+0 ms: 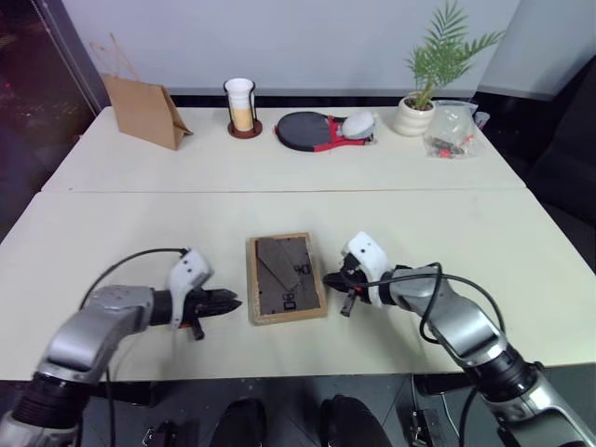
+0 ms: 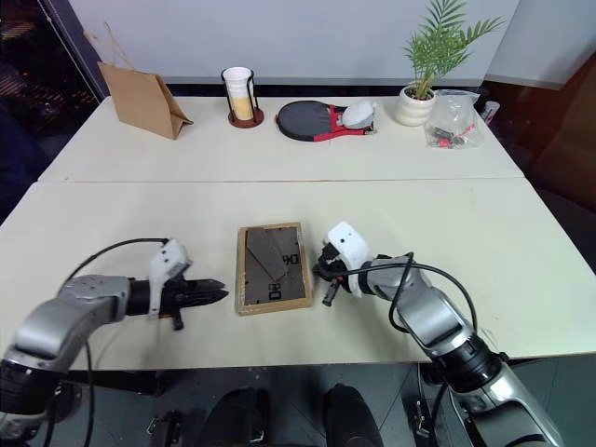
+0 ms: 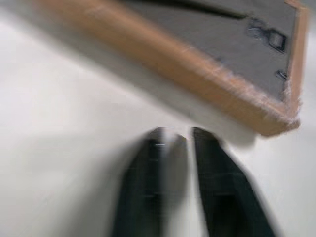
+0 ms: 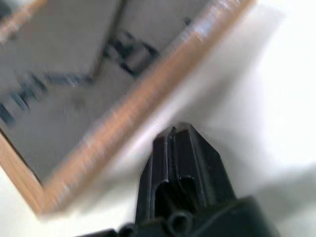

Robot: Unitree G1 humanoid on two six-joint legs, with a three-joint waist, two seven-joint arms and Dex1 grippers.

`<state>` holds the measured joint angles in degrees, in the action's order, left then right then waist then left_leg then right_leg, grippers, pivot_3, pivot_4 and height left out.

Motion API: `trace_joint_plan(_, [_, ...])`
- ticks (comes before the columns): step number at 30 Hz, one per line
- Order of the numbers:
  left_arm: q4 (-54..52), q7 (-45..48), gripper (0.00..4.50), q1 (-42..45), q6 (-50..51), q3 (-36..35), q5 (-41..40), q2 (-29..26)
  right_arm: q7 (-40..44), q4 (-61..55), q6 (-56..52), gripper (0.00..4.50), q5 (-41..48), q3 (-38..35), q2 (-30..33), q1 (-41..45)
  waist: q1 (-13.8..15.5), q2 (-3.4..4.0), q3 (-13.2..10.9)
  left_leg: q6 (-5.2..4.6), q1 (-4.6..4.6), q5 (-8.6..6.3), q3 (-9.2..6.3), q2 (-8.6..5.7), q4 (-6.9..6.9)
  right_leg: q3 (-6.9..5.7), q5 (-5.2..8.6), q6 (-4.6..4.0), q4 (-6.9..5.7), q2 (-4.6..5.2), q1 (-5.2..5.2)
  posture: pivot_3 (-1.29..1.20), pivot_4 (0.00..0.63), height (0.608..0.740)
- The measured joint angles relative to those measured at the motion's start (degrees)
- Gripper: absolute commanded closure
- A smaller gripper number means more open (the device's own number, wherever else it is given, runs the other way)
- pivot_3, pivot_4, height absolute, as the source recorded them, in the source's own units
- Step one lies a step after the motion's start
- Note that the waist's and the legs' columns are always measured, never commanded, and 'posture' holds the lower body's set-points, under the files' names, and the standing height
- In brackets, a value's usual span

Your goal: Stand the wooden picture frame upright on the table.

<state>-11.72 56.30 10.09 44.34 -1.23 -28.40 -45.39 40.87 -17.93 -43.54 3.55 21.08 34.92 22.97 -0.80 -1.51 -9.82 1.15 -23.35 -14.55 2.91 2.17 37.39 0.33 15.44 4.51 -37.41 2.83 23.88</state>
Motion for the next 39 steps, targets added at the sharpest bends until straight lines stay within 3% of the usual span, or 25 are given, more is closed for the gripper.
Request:
trace_joint_plan(4, [0.5, -0.8, 0.05, 2.5, 16.9, -6.3, -12.9, 2.2, 0.8, -2.5, -0.5, 4.5, -0.1, 0.3, 1.1, -0.9, 0.0, -0.01, 0.0, 0.0, -0.02, 0.0, -0.03, 0.0, 0.03, -0.01, 0.0, 0.01, 0.0, 0.0, 0.0, 0.0, 0.15, 0.74])
trace_joint_plan(9, [3.6, -8.1, 0.02, 6.3, 34.7, -13.6, -22.2, 6.3, 1.1, -3.3, -0.6, 4.5, -0.6, 1.0, 1.3, -1.2, -0.1, -0.02, 0.0, 0.0, -0.01, 0.0, -0.09, -0.12, 0.07, -0.02, 0.0, 0.02, -0.04, -0.03, -0.02, 0.0, 0.15, 0.74])
trace_joint_plan(13, [7.0, -15.7, 0.02, 9.2, 42.8, -17.3, -22.4, 11.5, 1.1, -3.3, -1.0, 4.5, -1.0, 1.5, 0.9, -1.3, 0.0, -0.04, 0.0, 0.0, -0.01, 0.0, -0.13, -0.14, 0.09, -0.04, 0.0, 0.02, -0.06, -0.03, -0.04, 0.0, 0.15, 0.74])
trace_joint_plan(18, [6.7, -21.9, 0.02, 10.9, 46.5, -20.1, -22.1, 17.3, 1.5, -3.5, -1.1, 4.5, -1.1, 2.8, -0.3, -1.3, 0.0, -0.06, 0.1, 0.01, 0.28, 0.0, -0.14, -0.18, 0.09, -0.04, 0.0, 0.01, -0.04, 0.04, -0.36, 0.0, 0.15, 0.74])
trace_joint_plan(27, [5.2, -24.9, 0.02, 10.3, 46.0, -20.5, -21.8, 22.3, 4.6, -3.1, -1.4, 4.5, 1.2, 5.4, -4.9, 0.6, 0.2, 0.0, 0.1, 0.01, 0.88, 0.0, -0.14, -0.27, -0.04, -0.08, 0.03, -0.04, 0.02, 0.36, -0.93, 0.0, 0.15, 0.74])
trace_joint_plan(30, [5.1, -25.3, 0.84, 9.9, 46.2, -20.4, -22.3, 23.7, 4.8, -3.1, -2.0, 4.5, 1.9, 5.4, -6.0, 2.1, 0.2, 0.01, 0.2, 0.01, 0.88, 0.0, -0.18, -0.31, -0.06, -0.16, 0.03, -0.03, 0.15, 0.45, -1.0, 0.0, 0.15, 0.74])
trace_joint_plan(35, [7.3, -25.5, 3.26, 8.4, 47.7, -20.8, -25.7, 25.2, 4.7, -3.1, -3.0, 4.5, 2.3, 5.0, -5.5, 2.5, 0.1, -0.03, 0.1, -0.02, 0.6, -0.02, -0.2, -0.3, -0.18, -0.26, 0.01, 0.0, 0.2, 0.58, -0.7, 0.0, 0.15, 0.74])
trace_joint_plan(39, [9.0, -27.2, 3.26, 8.8, 47.7, -22.7, -28.0, 25.2, 4.8, -3.5, -2.8, 4.5, 2.4, 4.2, -4.3, 2.7, -0.1, -0.03, 0.1, -0.02, 0.49, -0.02, -0.22, -0.28, -0.17, -0.28, 0.01, 0.0, 0.19, 0.57, -0.58, 0.0, 0.15, 0.74])
